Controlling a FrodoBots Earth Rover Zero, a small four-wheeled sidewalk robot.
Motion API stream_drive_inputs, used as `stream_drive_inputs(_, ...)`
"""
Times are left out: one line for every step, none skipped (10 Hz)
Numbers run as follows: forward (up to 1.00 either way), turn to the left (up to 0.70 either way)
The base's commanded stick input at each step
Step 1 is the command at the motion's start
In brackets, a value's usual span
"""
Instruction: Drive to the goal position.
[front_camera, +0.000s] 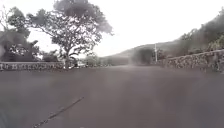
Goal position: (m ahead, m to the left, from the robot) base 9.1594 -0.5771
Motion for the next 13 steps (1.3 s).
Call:
stream_drive_inputs(0.70,0.00)
stream_drive_inputs(0.70,0.00)
stream_drive_inputs(0.70,0.00)
stream_drive_inputs(0.70,0.00)
stream_drive_inputs(0.70,0.00)
stream_drive_inputs(0.70,0.00)
stream_drive_inputs(0.70,0.00)
stream_drive_inputs(0.70,0.00)
stream_drive_inputs(0.70,0.00)
stream_drive_inputs(0.70,0.00)
stream_drive_inputs(0.70,0.00)
stream_drive_inputs(0.70,0.00)
stream_drive_inputs(0.70,0.00)
